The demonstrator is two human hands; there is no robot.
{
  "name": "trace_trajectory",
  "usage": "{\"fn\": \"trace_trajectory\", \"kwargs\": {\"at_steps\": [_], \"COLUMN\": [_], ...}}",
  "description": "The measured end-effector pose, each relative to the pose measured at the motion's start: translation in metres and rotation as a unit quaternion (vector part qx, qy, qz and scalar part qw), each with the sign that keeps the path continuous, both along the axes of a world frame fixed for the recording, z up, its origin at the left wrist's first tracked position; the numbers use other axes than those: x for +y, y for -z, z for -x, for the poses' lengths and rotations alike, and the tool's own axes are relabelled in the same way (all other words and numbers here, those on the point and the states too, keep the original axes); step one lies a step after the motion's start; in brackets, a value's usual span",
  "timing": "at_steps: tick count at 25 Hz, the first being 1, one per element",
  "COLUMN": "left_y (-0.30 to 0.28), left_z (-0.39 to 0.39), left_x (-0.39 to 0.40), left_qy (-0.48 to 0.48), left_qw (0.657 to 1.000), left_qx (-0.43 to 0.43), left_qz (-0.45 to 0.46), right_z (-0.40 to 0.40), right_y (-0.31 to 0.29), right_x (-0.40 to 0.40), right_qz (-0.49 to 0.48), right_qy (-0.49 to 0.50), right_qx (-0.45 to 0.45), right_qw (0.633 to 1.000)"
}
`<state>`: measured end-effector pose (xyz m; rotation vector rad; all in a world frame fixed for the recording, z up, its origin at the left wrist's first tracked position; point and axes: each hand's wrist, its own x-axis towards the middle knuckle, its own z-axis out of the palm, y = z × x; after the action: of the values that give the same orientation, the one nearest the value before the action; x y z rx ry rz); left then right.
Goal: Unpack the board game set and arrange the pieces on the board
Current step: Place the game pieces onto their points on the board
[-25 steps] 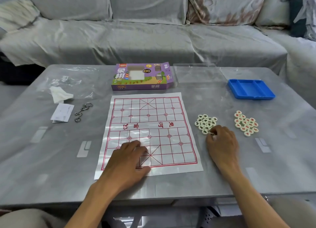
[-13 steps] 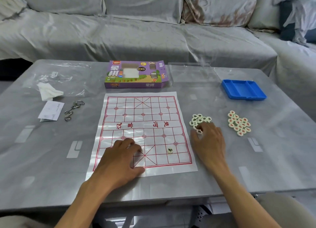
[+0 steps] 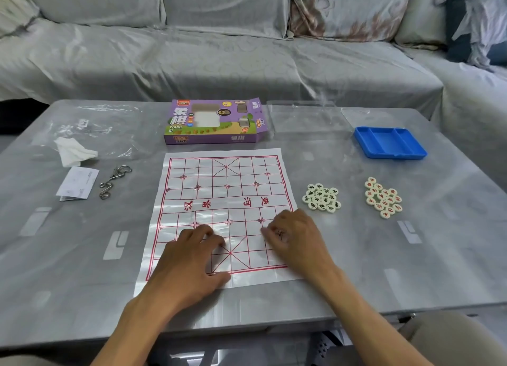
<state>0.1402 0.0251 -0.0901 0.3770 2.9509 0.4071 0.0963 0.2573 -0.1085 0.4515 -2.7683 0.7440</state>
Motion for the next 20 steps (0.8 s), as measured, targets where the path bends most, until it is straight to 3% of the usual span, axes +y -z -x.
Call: {"fn": "trace_trajectory", "kwargs": {"at_steps": [2,4,7,11,14,16,18,20], "left_y": [0.001,0.001,0.0,0.0,0.0,-0.001,-0.001,0.0], "left_z": [-0.001,0.0,0.0,-0.001,-0.001,0.0,0.0,0.0], "left_x": [-0.001,-0.001,0.0,-0.001,-0.001,0.0,0.0,0.0], "left_qy": [0.001,0.0,0.0,0.0,-0.002,-0.002,-0.004,-0.004], "left_qw": [1.0,1.0,1.0,1.0,1.0,1.0,1.0,1.0], "left_qx": [0.003,0.003,0.0,0.002,0.0,0.001,0.001,-0.002], "left_qz": [0.0,0.003,0.001,-0.002,-0.001,0.001,0.0,-0.001], "right_z": [0.014,0.024,0.027,0.027,0.026,0.02,0.008,-0.004], "right_y": [-0.003,-0.006,-0.005,-0.003,-0.005,-0.011,-0.015,-0.012], "right_x": [0.025,0.054,0.07,0.079,0.078,0.061,0.034,0.013], "right_qz": [0.024,-0.051,-0.108,-0.049,-0.04,0.016,0.044,0.006], "right_qy": [0.153,0.265,0.274,0.295,0.292,0.257,0.14,0.029], "right_qx": [0.002,-0.016,-0.068,-0.082,-0.08,-0.054,-0.055,-0.073], "right_qw": [0.988,0.963,0.953,0.951,0.952,0.965,0.988,0.997]}}
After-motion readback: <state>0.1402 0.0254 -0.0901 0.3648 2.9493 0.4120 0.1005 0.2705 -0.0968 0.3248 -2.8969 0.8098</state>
